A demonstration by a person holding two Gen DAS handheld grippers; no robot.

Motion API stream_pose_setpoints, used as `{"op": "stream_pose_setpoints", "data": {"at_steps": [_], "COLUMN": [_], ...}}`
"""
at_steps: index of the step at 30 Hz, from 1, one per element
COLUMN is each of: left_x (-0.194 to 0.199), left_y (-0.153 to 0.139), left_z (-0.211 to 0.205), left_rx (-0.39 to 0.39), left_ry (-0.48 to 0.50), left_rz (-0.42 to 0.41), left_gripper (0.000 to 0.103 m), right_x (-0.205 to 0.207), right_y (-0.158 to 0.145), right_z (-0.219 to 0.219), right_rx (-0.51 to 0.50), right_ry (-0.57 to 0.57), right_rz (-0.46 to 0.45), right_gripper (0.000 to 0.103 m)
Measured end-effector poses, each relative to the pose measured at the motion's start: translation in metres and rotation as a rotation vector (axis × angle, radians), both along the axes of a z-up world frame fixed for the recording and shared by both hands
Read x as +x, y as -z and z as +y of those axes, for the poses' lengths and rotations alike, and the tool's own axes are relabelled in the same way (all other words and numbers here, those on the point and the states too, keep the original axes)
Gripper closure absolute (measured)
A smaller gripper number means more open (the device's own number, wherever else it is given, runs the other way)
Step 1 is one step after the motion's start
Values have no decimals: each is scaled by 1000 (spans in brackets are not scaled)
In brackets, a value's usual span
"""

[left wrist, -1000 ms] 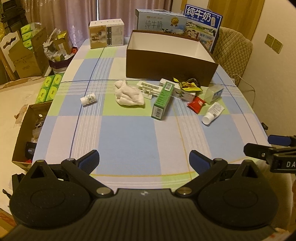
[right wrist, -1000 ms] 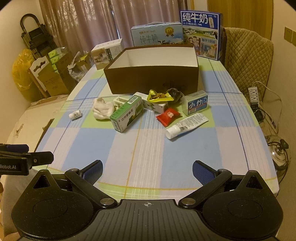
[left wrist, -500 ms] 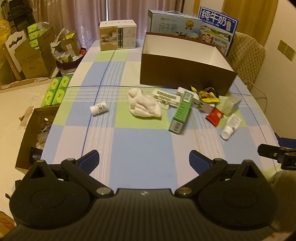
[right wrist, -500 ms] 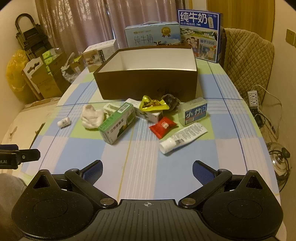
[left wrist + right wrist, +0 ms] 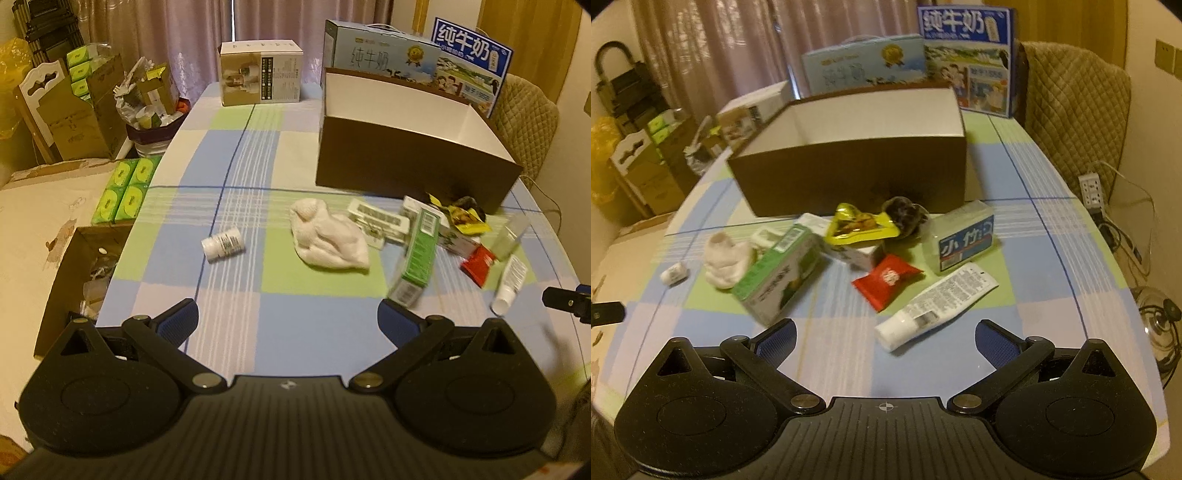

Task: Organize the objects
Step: 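Grasp the white tube with the right tool while the left tool grasps the white pill bottle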

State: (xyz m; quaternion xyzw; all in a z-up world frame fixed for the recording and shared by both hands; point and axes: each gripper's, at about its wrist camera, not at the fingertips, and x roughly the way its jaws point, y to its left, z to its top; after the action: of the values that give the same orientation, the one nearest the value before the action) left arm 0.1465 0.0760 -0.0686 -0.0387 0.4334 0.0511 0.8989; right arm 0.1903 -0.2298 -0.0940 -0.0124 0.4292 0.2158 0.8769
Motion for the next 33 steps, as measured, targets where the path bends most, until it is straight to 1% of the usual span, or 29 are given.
{"op": "stream_pose_setpoints", "data": {"at_steps": [1, 4, 6, 8, 12, 15, 18, 21, 23, 25, 28, 31, 33], "left_x": [5, 21, 30, 40, 54, 62, 65, 66, 65, 65, 64, 62, 62], "left_y": [2, 6, 8, 11, 15, 19, 23, 31, 37, 42, 45, 47, 49], "left_z": [2, 9, 12, 15, 23, 28, 35, 41, 44, 47, 51, 54, 55], "left_rx": [-1, -6, -2, -7, -13, -2, -3, -8, -16, -18, -17, -30, -23], "left_ry": [-3, -9, -6, -5, -3, -8, -12, -20, -27, -27, -27, -28, -26], "left_rz": [-2, -9, -16, -18, -26, -34, -41, -36, -26, -20, -25, -30, -33], "left_gripper": [1, 1, 1, 1, 1, 1, 1, 1, 1, 1, 1, 1, 1], "right_x": [6, 23, 35, 44, 57, 63, 69, 74, 75, 75, 74, 71, 70], "right_y": [4, 17, 26, 35, 50, 56, 61, 66, 70, 75, 78, 78, 78], "right_z": [1, 3, 4, 4, 5, 7, 9, 12, 13, 14, 11, 5, 0], "right_rx": [-1, -4, -14, -9, -16, -29, -39, -44, -51, -76, -86, -106, -122], "right_ry": [7, 27, 51, 71, 110, 127, 137, 143, 139, 130, 120, 116, 119], "right_rz": [9, 40, 71, 97, 132, 144, 144, 149, 154, 159, 161, 150, 147], "right_gripper": [3, 11, 14, 19, 25, 28, 31, 35, 40, 41, 43, 51, 57]}}
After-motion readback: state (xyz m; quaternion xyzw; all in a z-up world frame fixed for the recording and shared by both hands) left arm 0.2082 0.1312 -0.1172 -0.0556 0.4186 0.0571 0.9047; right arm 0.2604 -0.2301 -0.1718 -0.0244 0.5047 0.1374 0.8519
